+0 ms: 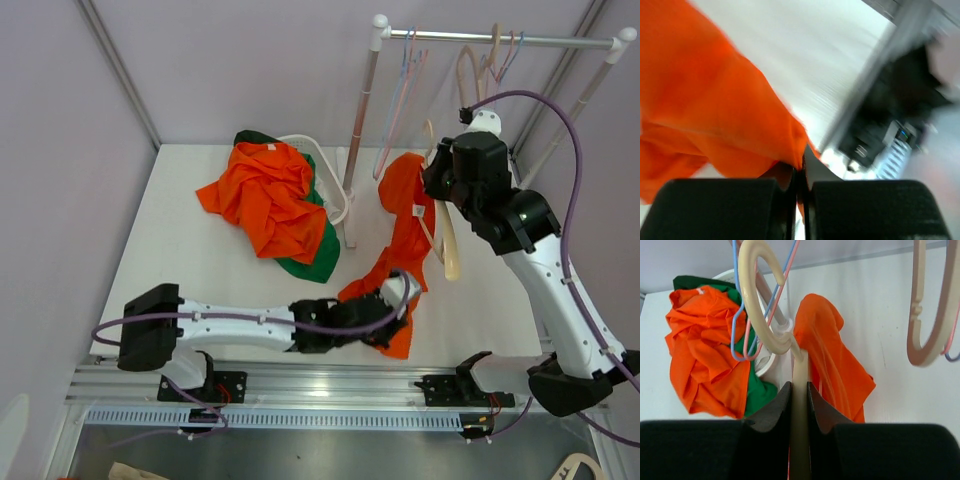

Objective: Remove the t-shirt from the hanger

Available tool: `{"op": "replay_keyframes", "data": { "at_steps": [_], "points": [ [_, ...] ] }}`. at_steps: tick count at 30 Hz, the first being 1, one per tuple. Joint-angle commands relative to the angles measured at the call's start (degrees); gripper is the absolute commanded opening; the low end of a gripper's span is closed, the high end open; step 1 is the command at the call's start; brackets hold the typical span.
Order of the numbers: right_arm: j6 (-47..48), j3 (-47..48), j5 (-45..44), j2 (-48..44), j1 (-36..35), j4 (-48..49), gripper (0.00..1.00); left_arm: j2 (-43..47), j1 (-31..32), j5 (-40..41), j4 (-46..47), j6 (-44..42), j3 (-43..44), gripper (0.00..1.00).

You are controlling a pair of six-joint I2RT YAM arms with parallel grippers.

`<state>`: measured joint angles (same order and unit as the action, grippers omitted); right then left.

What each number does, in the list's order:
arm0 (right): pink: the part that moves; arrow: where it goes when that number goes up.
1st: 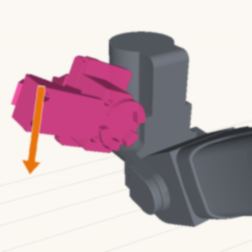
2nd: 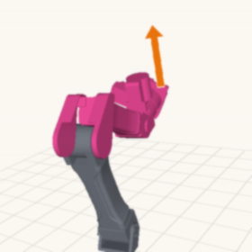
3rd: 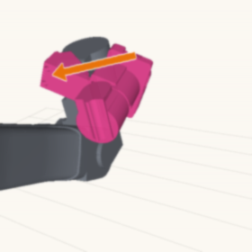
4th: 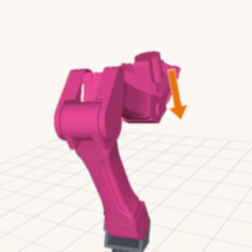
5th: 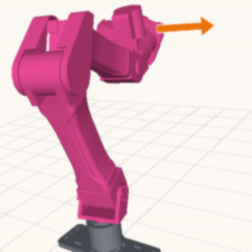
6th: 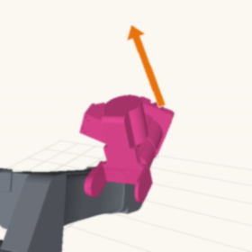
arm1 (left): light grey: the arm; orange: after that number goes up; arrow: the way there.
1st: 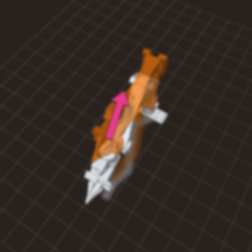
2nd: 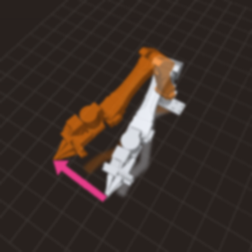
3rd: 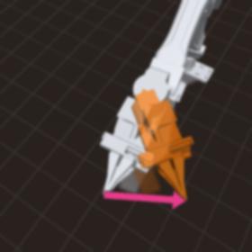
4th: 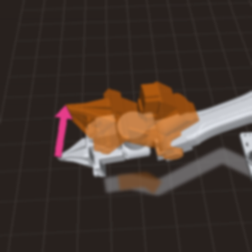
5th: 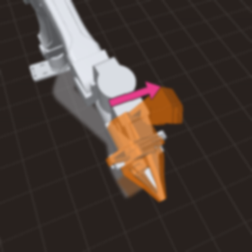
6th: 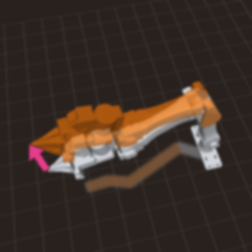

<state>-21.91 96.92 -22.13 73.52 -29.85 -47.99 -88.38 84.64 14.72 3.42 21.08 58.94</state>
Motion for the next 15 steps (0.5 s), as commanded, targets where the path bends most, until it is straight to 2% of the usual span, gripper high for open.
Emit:
{"op": "replay_keyframes", "data": {
  "at_steps": [1, 5, 8, 11, 15],
  "points": [
    [-1.6, 0.3, 3.3, -4.7, -0.3, -3.8, 0.0, 0.6, -6.4, 1.2, -5.2, 2.4, 6.4, 0.01],
    [-1.9, 0.5, 5.7, -6.4, -0.6, -10.5, 0.0, 0.0, -13.7, 3.1, -8.8, 1.0, 13.1, 0.01],
    [-2.4, -0.1, 6.3, -10.1, -1.0, -12.8, 0.0, -1.9, -18.9, -0.8, -12.0, 2.5, 18.1, 0.01],
    [-2.9, 0.1, 6.9, -11.8, -1.0, -14.7, 0.0, -4.2, -22.4, -3.1, -13.9, 3.0, 20.9, 0.01],
    [-2.5, -0.2, 5.8, -14.2, -1.0, -13.9, 0.0, -4.5, -23.1, -3.2, -13.8, 0.9, 22.5, 0.01]
  ]
}}
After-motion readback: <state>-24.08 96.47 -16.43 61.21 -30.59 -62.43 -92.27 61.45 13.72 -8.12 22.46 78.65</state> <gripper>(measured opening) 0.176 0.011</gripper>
